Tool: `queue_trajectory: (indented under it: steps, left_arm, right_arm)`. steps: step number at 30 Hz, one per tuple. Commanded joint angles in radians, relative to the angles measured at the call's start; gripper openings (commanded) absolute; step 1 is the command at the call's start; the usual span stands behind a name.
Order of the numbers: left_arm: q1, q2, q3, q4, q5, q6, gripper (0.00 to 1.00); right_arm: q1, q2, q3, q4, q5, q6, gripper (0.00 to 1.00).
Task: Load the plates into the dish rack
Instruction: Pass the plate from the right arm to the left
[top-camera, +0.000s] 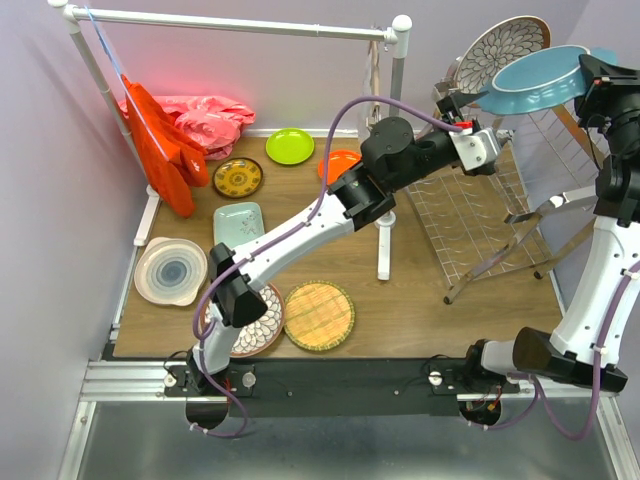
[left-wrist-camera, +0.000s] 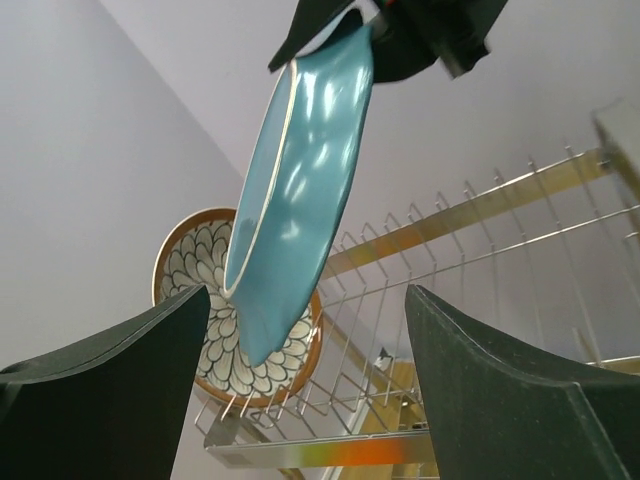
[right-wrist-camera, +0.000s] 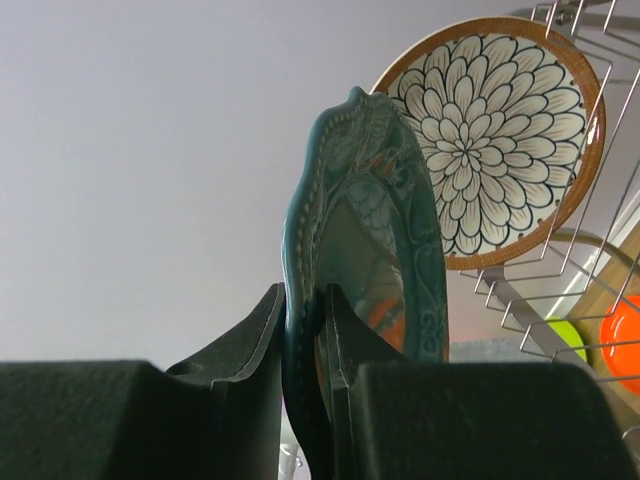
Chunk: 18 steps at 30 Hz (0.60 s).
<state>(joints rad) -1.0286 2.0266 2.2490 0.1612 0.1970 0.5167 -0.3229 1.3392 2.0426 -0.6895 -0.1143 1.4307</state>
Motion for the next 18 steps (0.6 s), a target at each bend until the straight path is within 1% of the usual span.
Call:
queue_trajectory:
  steps: [1,5,8,9,11,13,18]
  left_arm:
    - [0.007,0.053,0.040,0.096,-0.120,0.046,0.87]
    - [0.015,0.086,0.057,0.146,-0.162,0.062,0.84]
    - [0.021,0.107,0.070,0.169,-0.189,0.077,0.79]
    - [0.024,0.112,0.070,0.187,-0.189,0.078,0.75]
    - [0.028,0.122,0.073,0.201,-0.237,0.080,0.72]
    - [0.036,0.136,0.083,0.221,-0.243,0.080,0.69]
    - [0.047,0.167,0.122,0.233,-0.226,0.078,0.68]
  right_arm:
    - [-0.007,-0.058,0.004,0.123,-0.031,0.080,0.01]
    - [-0.007,-0.064,-0.004,0.119,-0.045,0.094,0.00]
    - [-0.007,-0.063,0.001,0.117,-0.050,0.102,0.00]
    - [-0.007,-0.063,0.001,0.116,-0.048,0.102,0.00]
    - [-0.007,-0.064,0.002,0.114,-0.053,0.106,0.00]
    - [-0.007,-0.066,0.002,0.110,-0.059,0.111,0.01]
    - [-0.007,-0.069,0.001,0.105,-0.065,0.122,0.00]
